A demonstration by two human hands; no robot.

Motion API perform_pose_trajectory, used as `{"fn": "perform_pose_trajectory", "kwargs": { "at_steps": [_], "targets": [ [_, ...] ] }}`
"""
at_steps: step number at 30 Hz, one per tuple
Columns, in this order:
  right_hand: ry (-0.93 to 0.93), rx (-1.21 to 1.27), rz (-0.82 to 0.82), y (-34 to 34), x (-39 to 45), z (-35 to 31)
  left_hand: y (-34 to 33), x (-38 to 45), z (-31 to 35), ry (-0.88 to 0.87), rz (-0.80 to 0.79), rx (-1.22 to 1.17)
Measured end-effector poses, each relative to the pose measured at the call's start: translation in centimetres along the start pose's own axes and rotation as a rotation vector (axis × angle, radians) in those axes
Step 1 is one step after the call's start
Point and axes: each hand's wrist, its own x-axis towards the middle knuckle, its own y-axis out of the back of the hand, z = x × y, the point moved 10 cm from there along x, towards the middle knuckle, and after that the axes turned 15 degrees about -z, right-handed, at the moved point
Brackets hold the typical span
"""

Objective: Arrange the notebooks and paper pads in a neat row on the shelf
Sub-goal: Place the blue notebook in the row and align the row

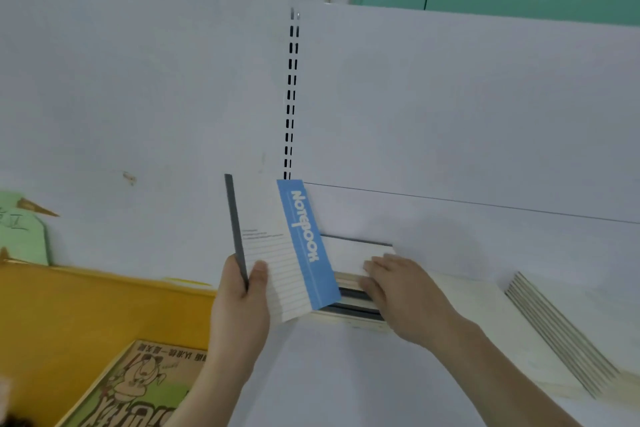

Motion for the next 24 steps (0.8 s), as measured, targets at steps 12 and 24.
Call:
{"fn": "perform_pose_trajectory", "kwargs": {
  "at_steps": [12,24],
  "targets": [
    [-0.135,0.216,0.64,10.4,-6.4,2.5,0.3,-0.9,0.7,-0.041,-0.061,0.012],
    [-0.256,0.9,0.638,3.8,-11.1,3.0,-7.3,-2.4,2.0,-0.076,-0.241,-0.165]
  ]
}}
